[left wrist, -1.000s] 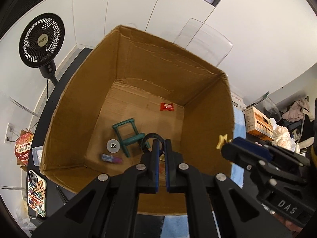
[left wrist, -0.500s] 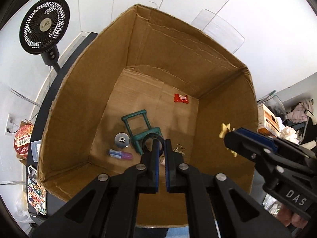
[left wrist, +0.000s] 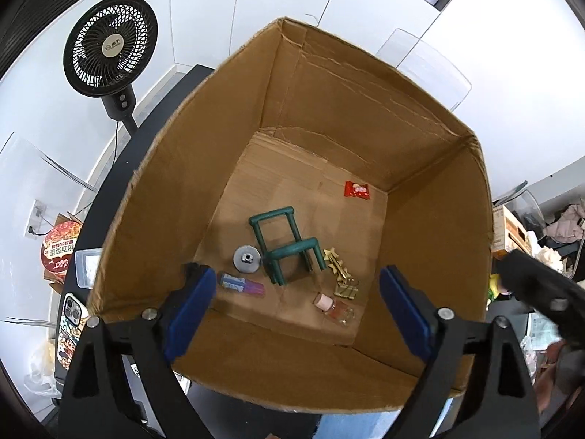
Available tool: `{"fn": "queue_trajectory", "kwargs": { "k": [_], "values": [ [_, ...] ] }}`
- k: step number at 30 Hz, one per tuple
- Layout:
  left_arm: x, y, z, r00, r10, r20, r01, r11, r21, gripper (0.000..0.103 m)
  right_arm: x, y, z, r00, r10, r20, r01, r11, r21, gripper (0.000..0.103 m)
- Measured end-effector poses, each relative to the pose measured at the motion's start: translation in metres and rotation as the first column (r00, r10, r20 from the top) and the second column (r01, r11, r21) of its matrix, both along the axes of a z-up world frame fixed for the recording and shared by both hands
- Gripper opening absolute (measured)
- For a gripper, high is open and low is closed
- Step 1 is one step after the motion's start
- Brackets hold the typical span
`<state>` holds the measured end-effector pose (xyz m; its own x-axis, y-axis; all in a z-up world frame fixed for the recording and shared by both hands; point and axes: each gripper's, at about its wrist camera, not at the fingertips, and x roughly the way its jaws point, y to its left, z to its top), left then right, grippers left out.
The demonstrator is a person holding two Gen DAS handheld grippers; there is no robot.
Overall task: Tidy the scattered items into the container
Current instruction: 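Open both tools to drop the ring and star clip into the box, then move both open tools back over the white USB stick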
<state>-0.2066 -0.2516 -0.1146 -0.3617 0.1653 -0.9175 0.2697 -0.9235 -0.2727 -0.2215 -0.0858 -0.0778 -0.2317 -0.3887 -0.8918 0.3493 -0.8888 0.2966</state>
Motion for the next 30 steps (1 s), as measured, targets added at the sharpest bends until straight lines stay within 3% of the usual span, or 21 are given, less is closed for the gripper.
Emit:
{"fn": "queue_trajectory", "kwargs": {
  "k": [2, 19, 30],
  "values": [
    [0.002, 0.003, -0.001, 1.000, -0.003, 0.009, 0.003, 1.000, 0.001, 0.103, 0.002, 0.007, 0.006, 1.000, -0.010, -0.016, 0.010, 1.000, -0.012, 0.103],
    [0.008, 0.036, 0.021, 0.999, -0.038, -0.014, 0.037, 0.999, -0.032, 0.103, 0.021, 0.067, 0.028, 0.997, -0.049, -0.063, 0.048, 0.999, -0.017, 0.103],
    [0.005, 0.074, 0.036, 0.996, -0.090, -0.026, 0.088, 0.994, -0.057, 0.103, 0.029, 0.142, 0.030, 0.988, -0.140, -0.061, 0.138, 0.990, -0.039, 0.103]
  ]
}}
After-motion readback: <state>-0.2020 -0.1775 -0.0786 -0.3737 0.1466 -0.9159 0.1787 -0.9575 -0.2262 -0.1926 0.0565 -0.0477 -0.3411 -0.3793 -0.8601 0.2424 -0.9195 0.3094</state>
